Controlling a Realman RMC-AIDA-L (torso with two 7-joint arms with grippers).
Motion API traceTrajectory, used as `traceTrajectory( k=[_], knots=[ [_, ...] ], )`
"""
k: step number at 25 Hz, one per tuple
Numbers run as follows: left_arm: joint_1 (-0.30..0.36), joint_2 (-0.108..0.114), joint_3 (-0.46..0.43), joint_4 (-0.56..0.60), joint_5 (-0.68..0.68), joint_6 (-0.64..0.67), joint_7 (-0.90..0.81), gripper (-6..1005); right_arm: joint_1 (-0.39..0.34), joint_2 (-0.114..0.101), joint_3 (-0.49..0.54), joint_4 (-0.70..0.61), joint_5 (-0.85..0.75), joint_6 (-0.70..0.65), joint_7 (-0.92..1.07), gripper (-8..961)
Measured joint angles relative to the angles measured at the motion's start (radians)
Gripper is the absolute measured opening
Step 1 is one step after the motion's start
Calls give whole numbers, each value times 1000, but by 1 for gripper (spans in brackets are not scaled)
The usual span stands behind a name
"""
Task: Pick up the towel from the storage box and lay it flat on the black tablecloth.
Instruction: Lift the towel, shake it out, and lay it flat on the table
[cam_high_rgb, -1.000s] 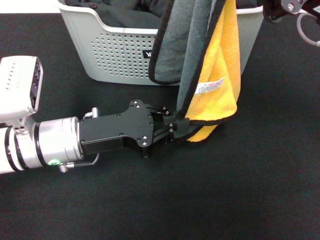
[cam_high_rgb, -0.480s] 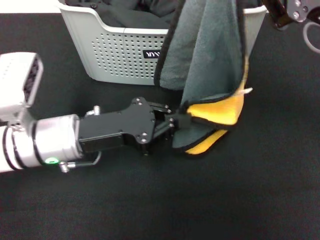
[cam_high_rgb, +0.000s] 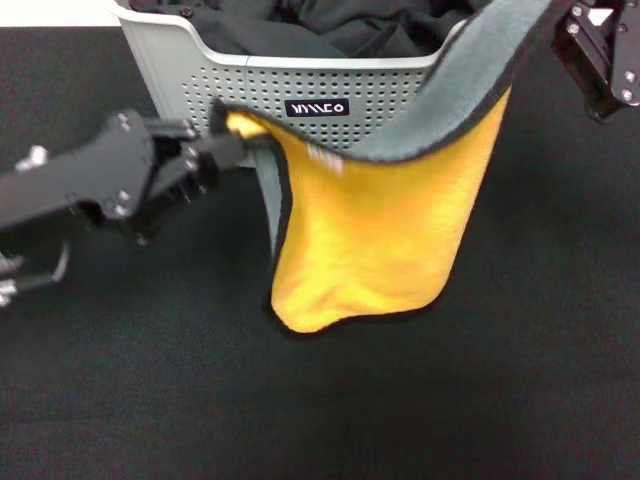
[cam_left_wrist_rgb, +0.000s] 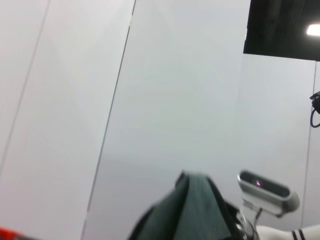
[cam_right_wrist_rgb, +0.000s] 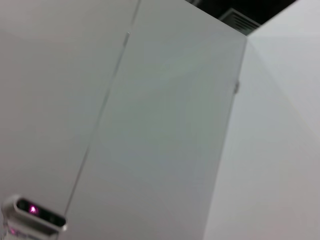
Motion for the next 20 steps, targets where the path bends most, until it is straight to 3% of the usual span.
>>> traceTrajectory(
  k=[6,11,14,20],
  knots=[
    [-86,45,-74,24,-25,-5,-62,33,8,-5,37,-3,-40,39,23,16],
    [-155,66,-167,30,-16,-43,-108,38,19,-5,55,-1,-68,59,40,16],
    [-164,78,-165,28,10,-82,-116,42,10,-1,58,6,-88,60,41,16],
    [-154,81,-165,31,63,-88,-118,48,-34,8,63,9,-108,40,42,16]
  ],
)
